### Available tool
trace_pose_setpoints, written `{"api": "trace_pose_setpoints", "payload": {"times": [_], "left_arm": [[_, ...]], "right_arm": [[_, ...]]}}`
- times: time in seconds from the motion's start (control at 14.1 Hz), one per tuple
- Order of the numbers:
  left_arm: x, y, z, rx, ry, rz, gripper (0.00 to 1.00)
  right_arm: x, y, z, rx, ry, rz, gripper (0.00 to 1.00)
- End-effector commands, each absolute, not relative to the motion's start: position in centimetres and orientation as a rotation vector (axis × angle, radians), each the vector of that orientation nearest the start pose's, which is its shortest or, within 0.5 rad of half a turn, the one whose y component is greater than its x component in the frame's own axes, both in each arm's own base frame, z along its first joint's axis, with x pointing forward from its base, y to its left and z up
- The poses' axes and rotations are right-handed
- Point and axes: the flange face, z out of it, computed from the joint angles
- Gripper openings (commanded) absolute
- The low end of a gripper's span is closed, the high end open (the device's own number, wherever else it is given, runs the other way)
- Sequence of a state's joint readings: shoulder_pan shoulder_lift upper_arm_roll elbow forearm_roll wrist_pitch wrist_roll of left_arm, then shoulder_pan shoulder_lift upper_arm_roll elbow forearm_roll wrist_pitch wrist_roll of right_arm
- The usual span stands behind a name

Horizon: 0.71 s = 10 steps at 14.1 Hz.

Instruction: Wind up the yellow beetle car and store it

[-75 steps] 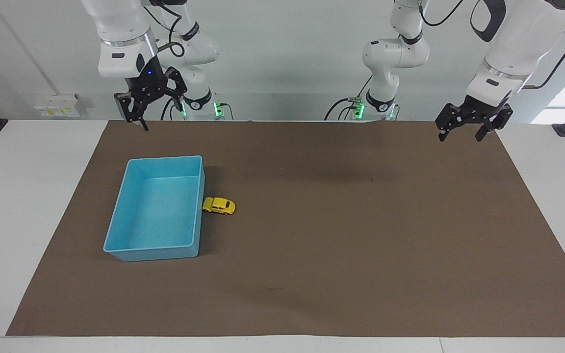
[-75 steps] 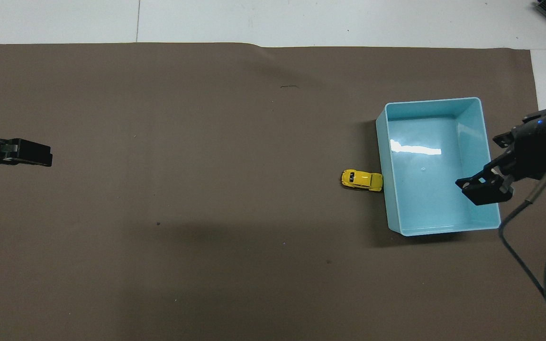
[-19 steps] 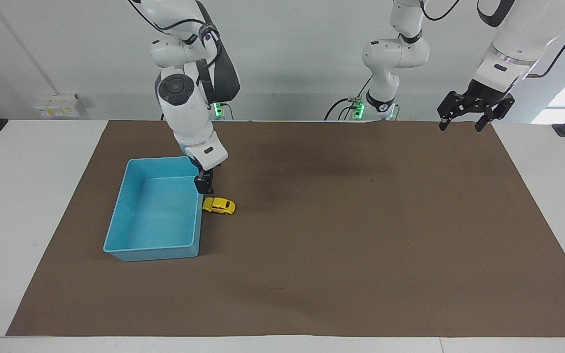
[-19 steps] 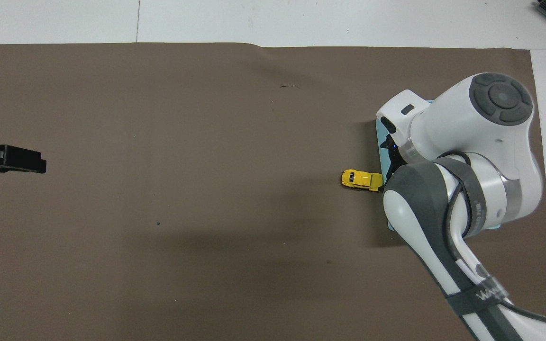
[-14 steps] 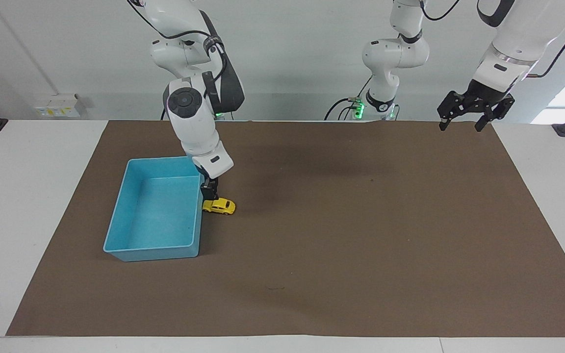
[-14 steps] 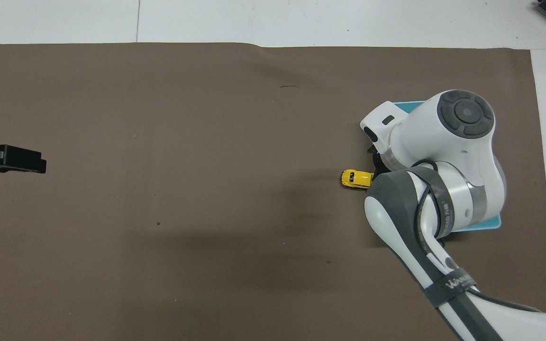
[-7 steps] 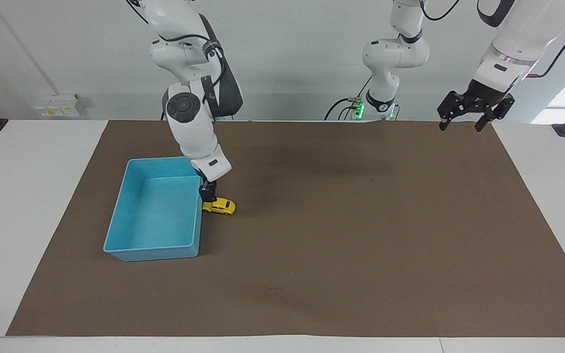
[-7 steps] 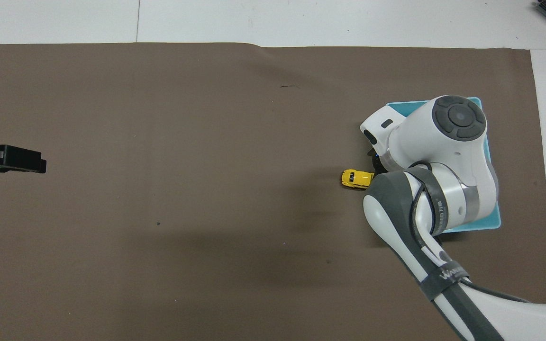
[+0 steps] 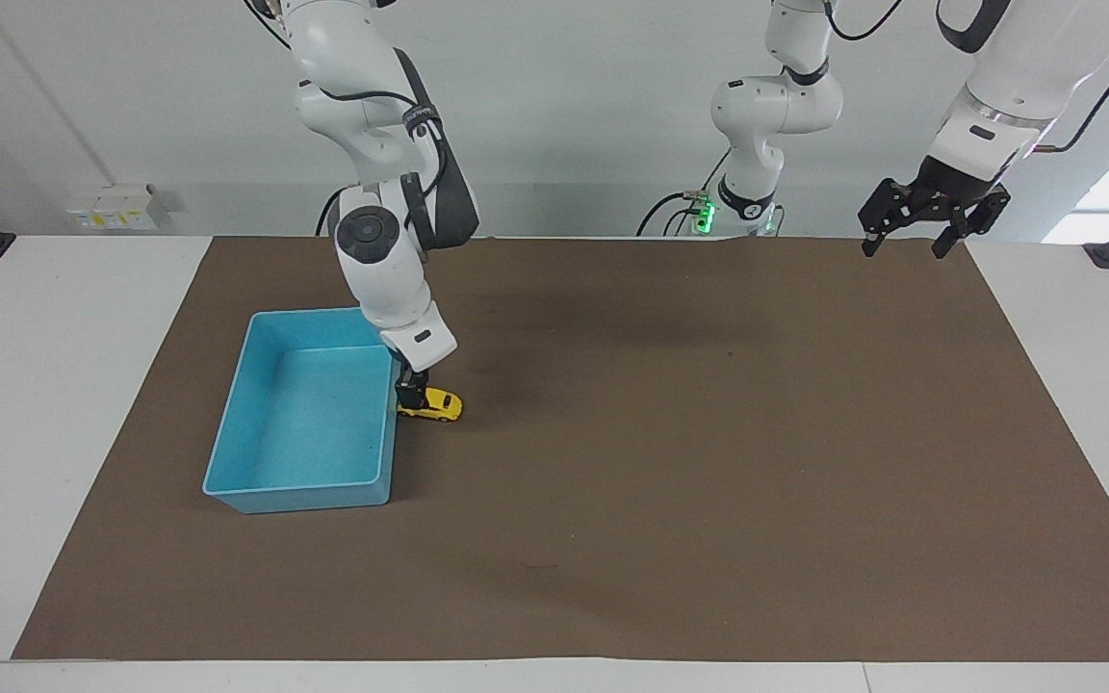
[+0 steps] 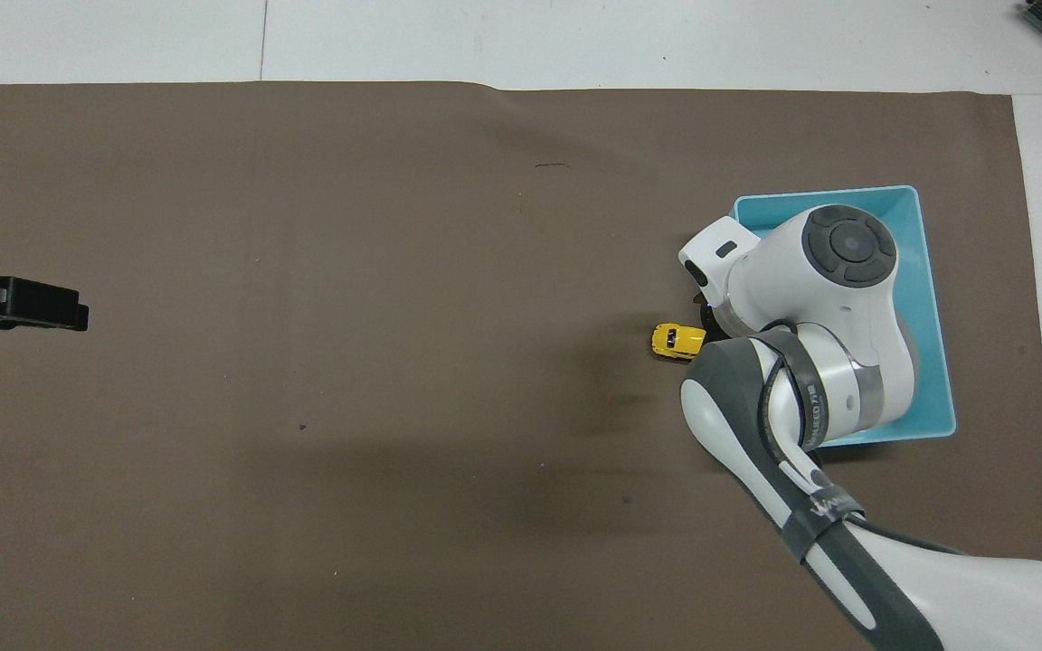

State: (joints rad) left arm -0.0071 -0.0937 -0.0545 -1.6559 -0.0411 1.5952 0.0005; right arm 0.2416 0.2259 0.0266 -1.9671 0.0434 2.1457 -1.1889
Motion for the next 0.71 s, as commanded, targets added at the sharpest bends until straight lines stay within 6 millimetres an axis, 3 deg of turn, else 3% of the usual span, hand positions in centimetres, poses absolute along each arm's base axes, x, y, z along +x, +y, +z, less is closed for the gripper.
{"api": "trace_pose_setpoints", "payload": {"times": [0.0,0.64], "left_arm": [[52.2,-3.6,63.8,-3.192,0.095,-0.035,1.0],[52.3,-3.6,63.8,-3.192,0.095,-0.037,1.0]], "right_arm": [[57.1,16.0,33.6,-2.335,-2.011,0.023,1.0],[56.0,15.3,30.8,-2.343,-2.008,0.021,1.0]]}}
